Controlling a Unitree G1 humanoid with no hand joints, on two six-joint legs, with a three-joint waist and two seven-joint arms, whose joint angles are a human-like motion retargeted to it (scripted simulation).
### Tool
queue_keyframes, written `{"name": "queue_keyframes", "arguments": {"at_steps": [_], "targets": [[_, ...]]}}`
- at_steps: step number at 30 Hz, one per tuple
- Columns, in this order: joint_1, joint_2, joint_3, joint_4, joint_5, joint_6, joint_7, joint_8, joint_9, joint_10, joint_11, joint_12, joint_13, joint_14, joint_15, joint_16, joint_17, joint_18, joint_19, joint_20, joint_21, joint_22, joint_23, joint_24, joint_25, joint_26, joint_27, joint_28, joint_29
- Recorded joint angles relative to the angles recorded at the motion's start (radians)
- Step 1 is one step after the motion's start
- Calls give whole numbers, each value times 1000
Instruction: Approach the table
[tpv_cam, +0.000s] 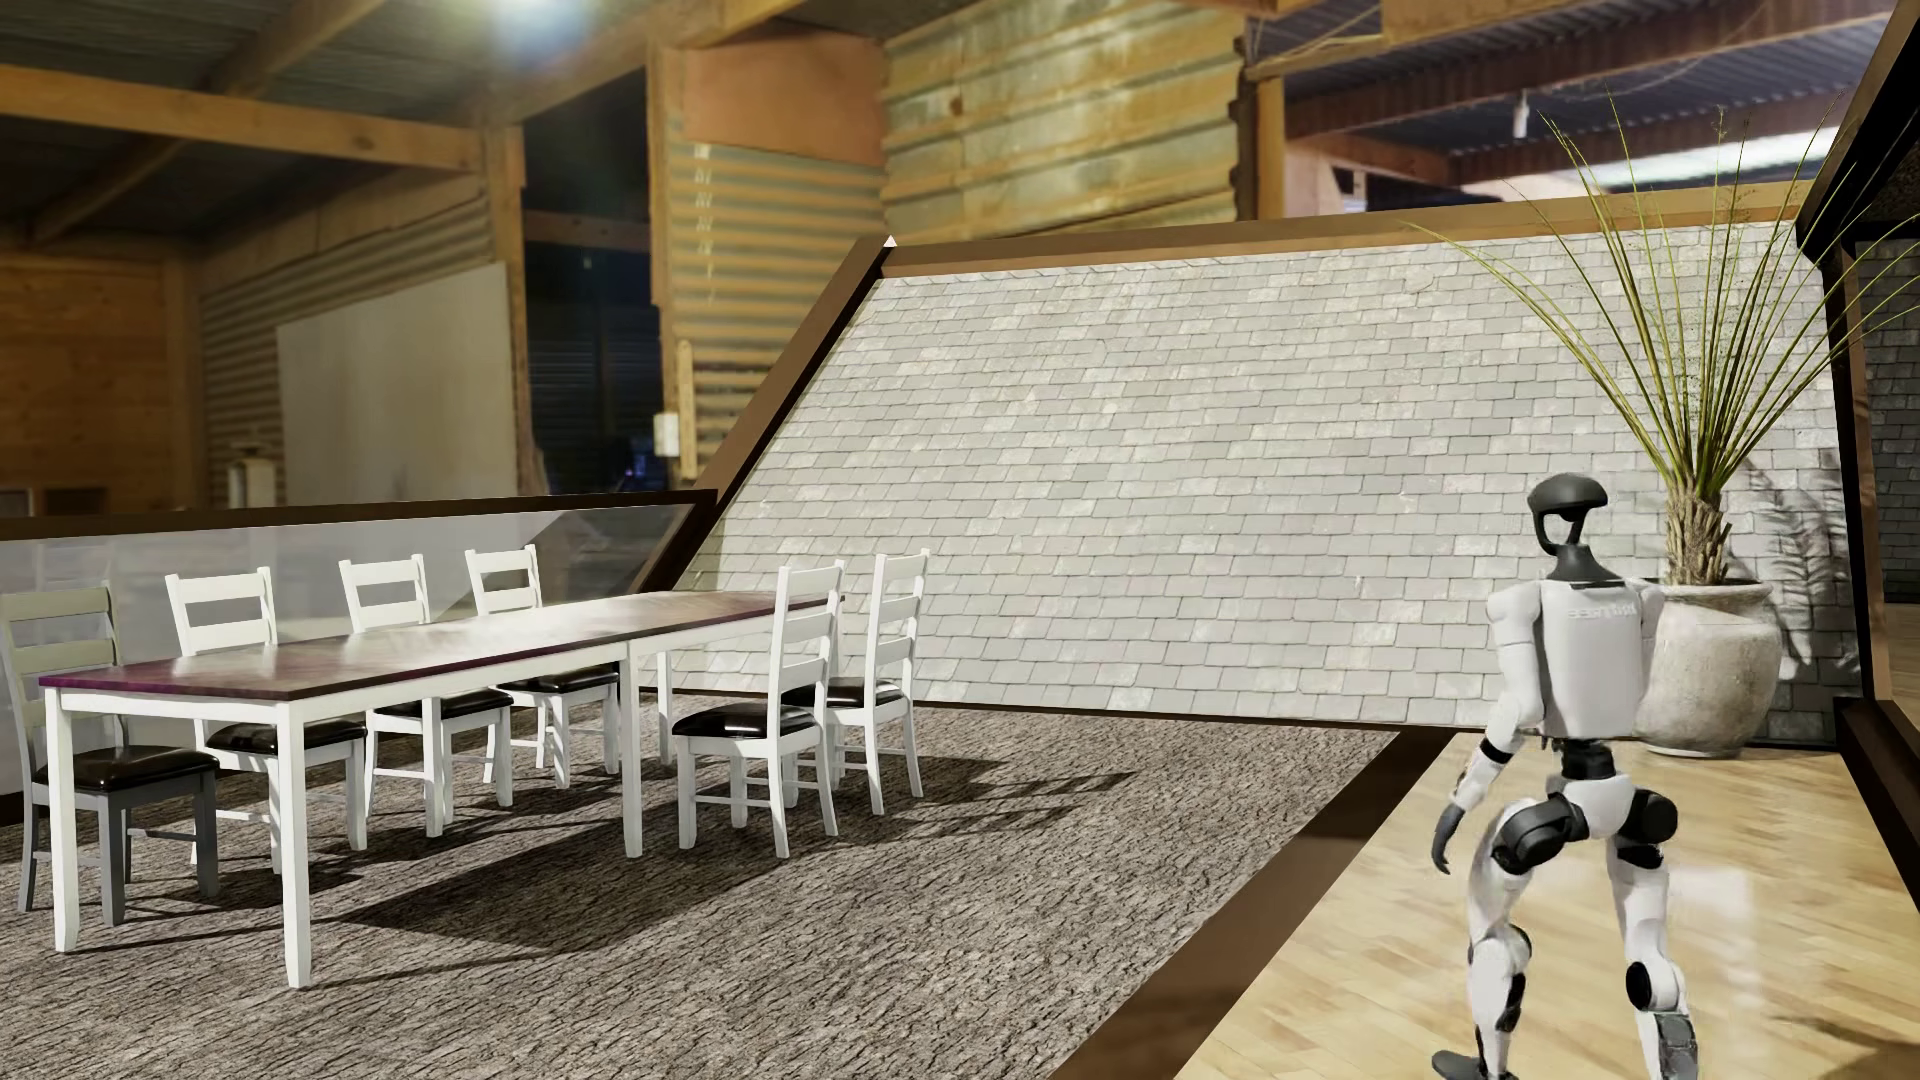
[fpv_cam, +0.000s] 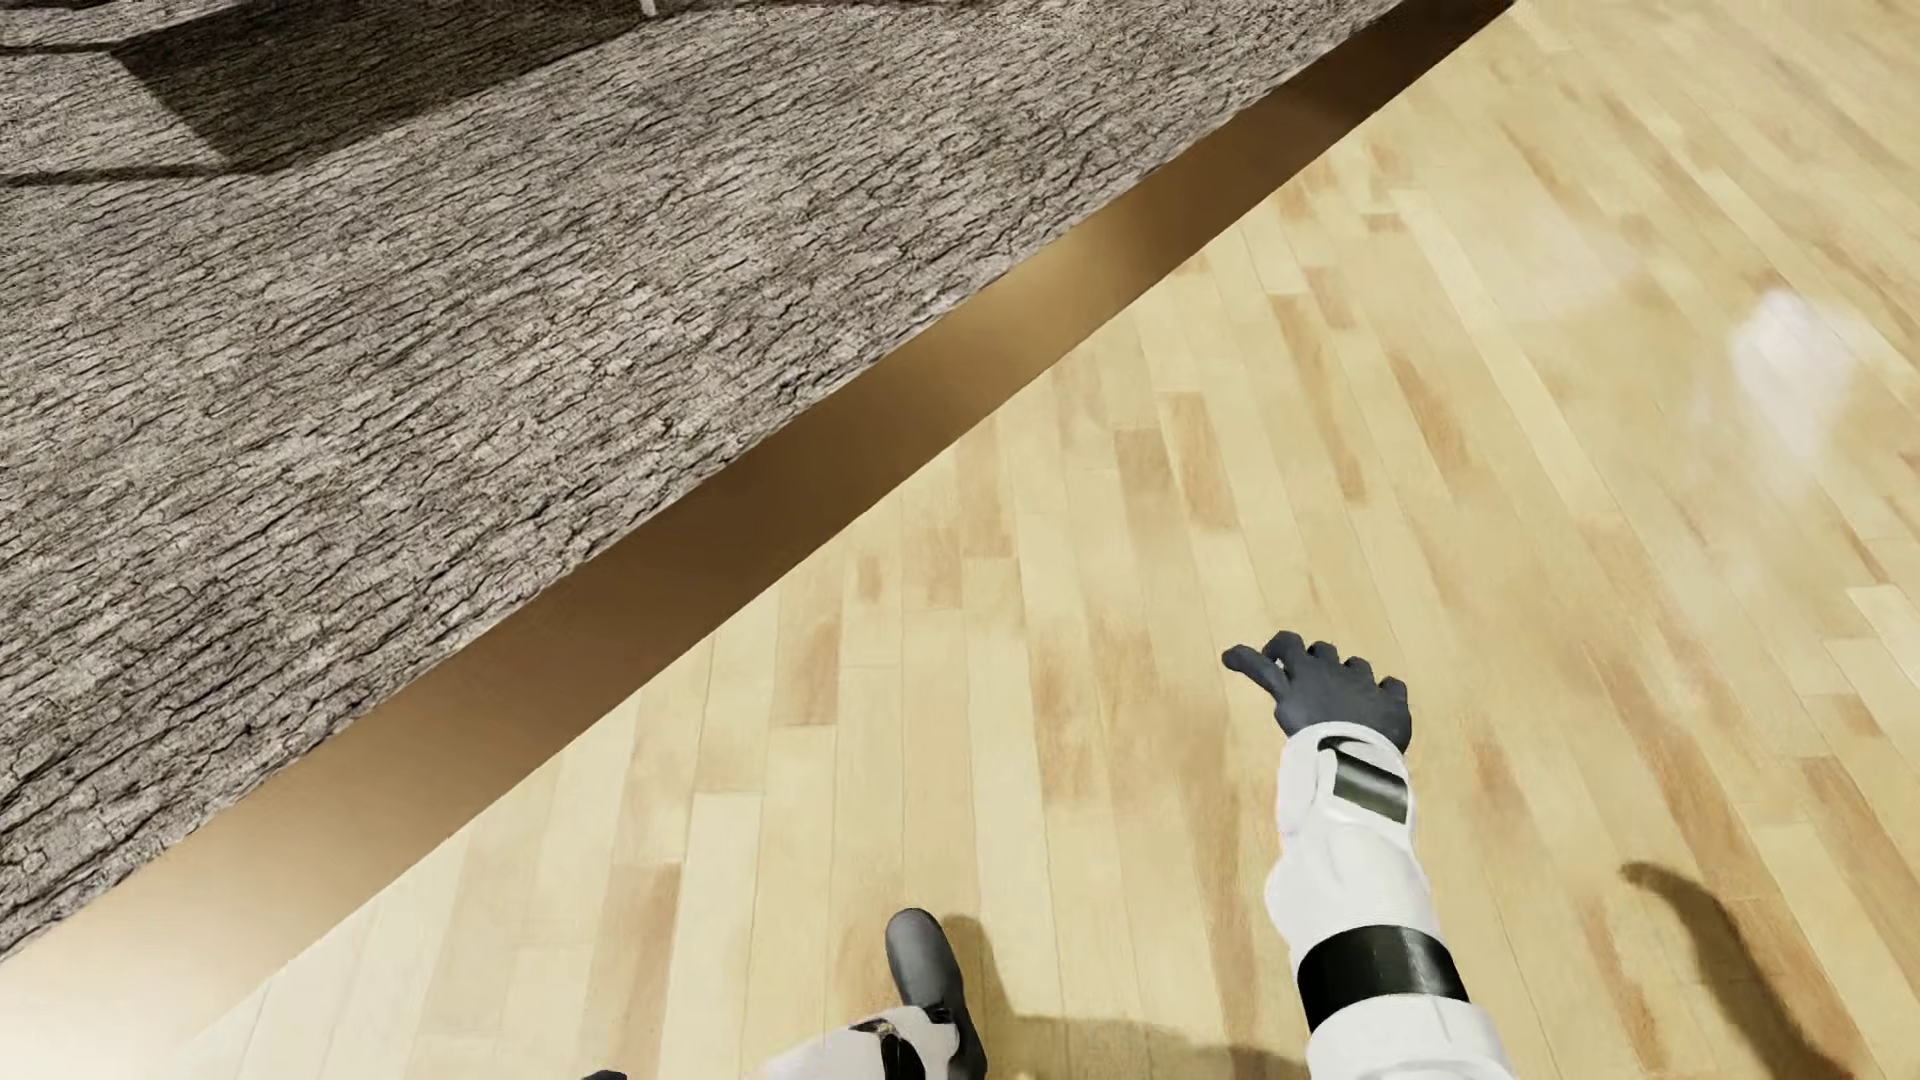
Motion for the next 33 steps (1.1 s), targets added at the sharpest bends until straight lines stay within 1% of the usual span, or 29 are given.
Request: {"name": "queue_keyframes", "arguments": {"at_steps": [1,2,4,5,6,7,8,10,11,12,14,15,16,17,18,19,20,21,22,23,24,25,26,27,28,30,31,32,33], "targets": [[9,40,1,16,-5,-9,23,2,-2,86,34,5,29,15,25,1,12,102,16,-10,20,70,-22,32,32,33,-7,-40,-9],[23,65,7,40,-19,-22,39,22,-5,176,95,29,64,23,80,-2,17,176,36,-22,64,112,-32,76,30,42,-25,-82,1],[57,22,22,57,-89,-55,63,69,-5,343,363,107,162,-79,247,-36,9,189,98,-10,131,131,-32,140,-34,10,-94,-128,74],[92,-53,28,39,-141,-74,75,92,-2,376,567,144,217,-138,330,-70,13,186,134,31,127,127,-16,131,-62,-7,-109,-126,128],[137,-147,30,11,-183,-94,83,127,0,378,763,170,269,-178,406,-103,29,178,141,80,100,125,14,108,-75,-18,-97,-122,179],[186,-247,27,-20,-204,-113,80,171,1,365,917,180,322,-208,425,-124,49,167,123,112,65,129,56,99,-82,-21,-60,-116,209],[236,-344,20,-54,-209,-128,60,207,2,342,1027,175,381,-230,378,-129,69,156,95,114,33,139,106,122,-95,-21,-10,-114,211],[336,-520,2,-124,-226,-144,-28,247,3,278,1109,124,515,-259,351,-109,94,133,60,57,17,156,208,218,-152,-38,76,-126,208],[380,-597,-9,-154,-250,-147,-88,251,4,251,1085,85,587,-274,351,-97,103,123,45,34,40,153,243,250,-193,-62,84,-133,228],[417,-665,-23,-179,-287,-149,-153,243,5,233,1019,44,658,-291,339,-87,114,116,22,21,75,140,259,263,-234,-93,60,-132,252],[484,-752,-56,-212,-380,-154,-276,162,12,206,752,-30,770,-328,324,-74,142,100,-37,5,117,87,268,231,-286,-157,-37,-104,277],[520,-766,-70,-223,-403,-157,-323,100,17,187,547,-58,803,-342,335,-69,165,91,-46,-4,104,58,270,203,-288,-182,-70,-78,299],[559,-764,-82,-230,-387,-161,-357,57,22,161,304,-79,820,-350,358,-65,188,84,-22,-15,81,32,269,174,-287,-199,-87,-52,334],[602,-761,-91,-233,-332,-161,-381,74,28,130,69,-95,820,-352,373,-61,203,78,38,-27,61,11,261,149,-292,-205,-100,-32,372],[648,-768,-97,-231,-264,-160,-396,149,35,105,-94,-106,810,-354,354,-58,209,75,119,-39,43,-2,245,129,-301,-203,-113,-19,397],[690,-782,-100,-228,-213,-157,-401,220,42,97,-145,-115,790,-359,321,-56,207,73,158,-51,24,-2,228,113,-311,-195,-117,-9,398],[727,-794,-99,-224,-188,-155,-396,219,48,110,-92,-124,760,-359,324,-53,200,71,127,-64,9,15,212,105,-327,-177,-112,-6,378],[758,-801,-101,-219,-183,-151,-393,186,53,140,5,-136,726,-342,353,-51,191,71,69,-86,-3,52,196,106,-347,-153,-95,-14,339],[777,-795,-107,-206,-185,-142,-401,172,57,182,80,-157,691,-294,396,-45,188,73,8,-123,-18,109,176,128,-365,-123,-63,-37,286],[778,-775,-116,-187,-197,-130,-411,151,59,258,134,-185,658,-215,451,-37,189,67,-19,-178,-37,181,157,173,-372,-90,-26,-74,228],[747,-757,-123,-160,-208,-114,-412,124,61,383,194,-212,618,-115,437,-29,190,32,-50,-244,-57,250,145,236,-363,-64,5,-129,176],[684,-730,-129,-120,-211,-97,-400,94,63,555,241,-231,567,-12,379,-19,186,-38,-65,-314,-74,299,146,307,-341,-57,24,-193,146],[601,-684,-131,-60,-206,-80,-371,64,63,742,254,-241,505,80,327,-11,173,-79,-65,-368,-82,314,160,363,-316,-71,29,-248,141],[513,-626,-126,21,-194,-62,-328,40,61,897,243,-238,436,130,287,-9,146,-64,-64,-384,-74,293,182,383,-305,-91,28,-274,157],[431,-564,-112,100,-177,-45,-290,24,58,1005,219,-219,365,95,257,-11,111,-35,-62,-360,-46,237,211,368,-318,-104,15,-256,173],[286,-435,-68,199,-133,-20,-235,18,50,1090,148,-157,232,14,216,-6,43,38,-55,-290,39,80,239,321,-387,-127,-26,-146,177],[222,-376,-42,217,-111,-13,-214,25,45,1072,117,-123,174,11,195,-9,18,51,-52,-241,79,4,226,265,-405,-159,-47,-103,166],[164,-324,-19,212,-93,-11,-196,36,41,1013,95,-91,120,6,172,-20,2,59,-49,-179,105,-65,201,169,-396,-191,-66,-74,150],[112,-278,0,192,-77,-11,-186,49,39,916,80,-65,70,-1,144,-31,-5,52,-45,-124,119,-124,168,61,-361,-210,-78,-60,128]]}}
